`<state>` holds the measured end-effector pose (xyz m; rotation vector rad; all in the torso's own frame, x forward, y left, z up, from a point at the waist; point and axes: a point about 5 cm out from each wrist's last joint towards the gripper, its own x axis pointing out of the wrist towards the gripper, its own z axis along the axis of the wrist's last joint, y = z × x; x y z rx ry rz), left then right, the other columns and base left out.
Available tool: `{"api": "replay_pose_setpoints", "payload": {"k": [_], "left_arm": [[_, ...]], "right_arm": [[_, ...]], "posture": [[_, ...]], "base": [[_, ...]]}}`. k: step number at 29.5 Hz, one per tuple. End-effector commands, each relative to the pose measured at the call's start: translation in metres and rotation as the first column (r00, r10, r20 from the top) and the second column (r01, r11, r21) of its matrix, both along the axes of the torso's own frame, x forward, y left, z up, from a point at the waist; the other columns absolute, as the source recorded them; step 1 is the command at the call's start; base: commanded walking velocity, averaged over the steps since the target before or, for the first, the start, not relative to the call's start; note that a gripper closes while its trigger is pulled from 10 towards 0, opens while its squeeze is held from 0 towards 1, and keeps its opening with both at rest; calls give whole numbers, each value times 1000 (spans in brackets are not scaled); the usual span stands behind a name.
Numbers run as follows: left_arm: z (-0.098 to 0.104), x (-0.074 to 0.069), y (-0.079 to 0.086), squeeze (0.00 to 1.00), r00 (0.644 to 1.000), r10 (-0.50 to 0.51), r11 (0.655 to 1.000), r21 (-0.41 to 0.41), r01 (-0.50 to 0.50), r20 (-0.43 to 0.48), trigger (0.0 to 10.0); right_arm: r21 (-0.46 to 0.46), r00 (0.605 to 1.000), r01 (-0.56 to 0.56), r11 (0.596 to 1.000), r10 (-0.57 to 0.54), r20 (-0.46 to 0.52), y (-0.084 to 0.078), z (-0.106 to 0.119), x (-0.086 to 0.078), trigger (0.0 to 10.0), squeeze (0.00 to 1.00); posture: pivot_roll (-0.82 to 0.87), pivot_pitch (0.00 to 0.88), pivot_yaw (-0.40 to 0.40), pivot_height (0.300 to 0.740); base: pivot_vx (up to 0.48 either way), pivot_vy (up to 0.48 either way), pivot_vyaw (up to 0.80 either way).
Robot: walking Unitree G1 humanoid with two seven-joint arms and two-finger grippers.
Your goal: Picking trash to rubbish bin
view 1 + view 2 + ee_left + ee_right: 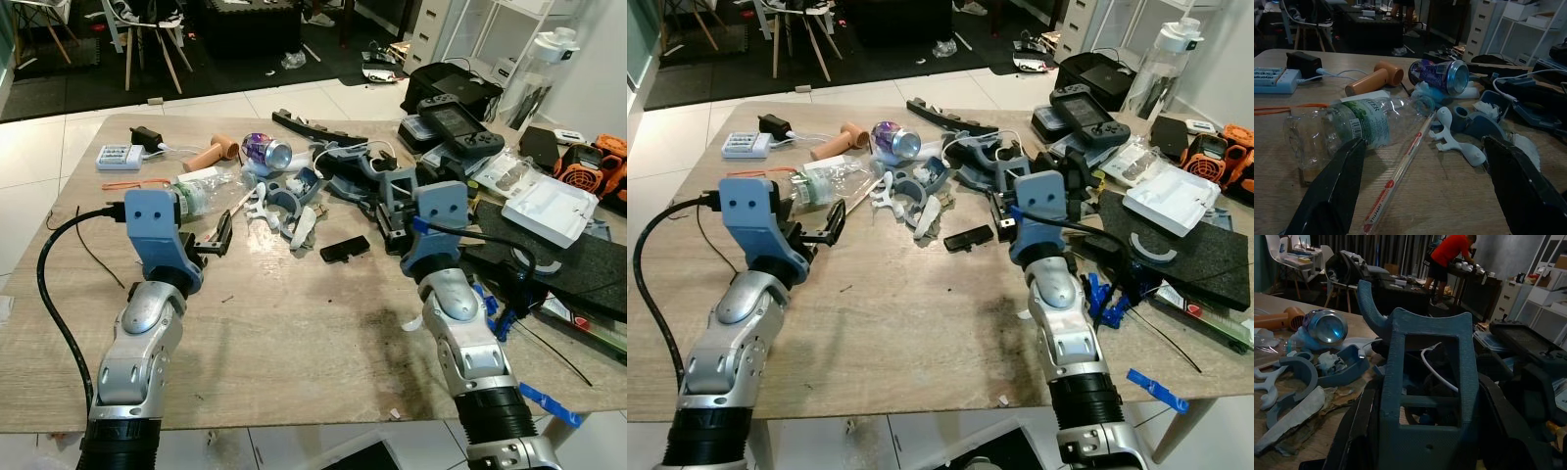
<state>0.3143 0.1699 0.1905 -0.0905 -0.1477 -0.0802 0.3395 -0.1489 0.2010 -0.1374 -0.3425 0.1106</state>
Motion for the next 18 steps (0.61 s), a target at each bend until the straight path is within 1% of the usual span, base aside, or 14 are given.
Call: {"api": "replay_pose_setpoints", "payload": {"k": [1,5,10,18], "left_arm": [[-2,1,1,0,1000,8,1000,-9,-8,-23,10000],[-1,3,-2,0,1000,-15,1000,15,16,-25,10000],[-1,3,-7,0,999,-37,999,18,37,-27,10000],[-1,3,-9,0,998,-63,997,39,64,-32,10000]], "right_arm": [[16,999,12,1000,-12,-32,-3,-8,0,10000,0],[20,999,18,1000,-17,-46,-4,-10,0,10000,0],[12,996,44,999,-43,-82,-7,-17,1,10000,0],[22,994,57,998,-55,-93,-8,-19,1,10000,0]], "posture": [[68,125,-29,740],[69,129,-29,740],[71,136,-24,740],[73,141,-16,740]], "base": [[-341,0,0],[-429,0,0],[-462,0,0],[-441,0,0]]}}
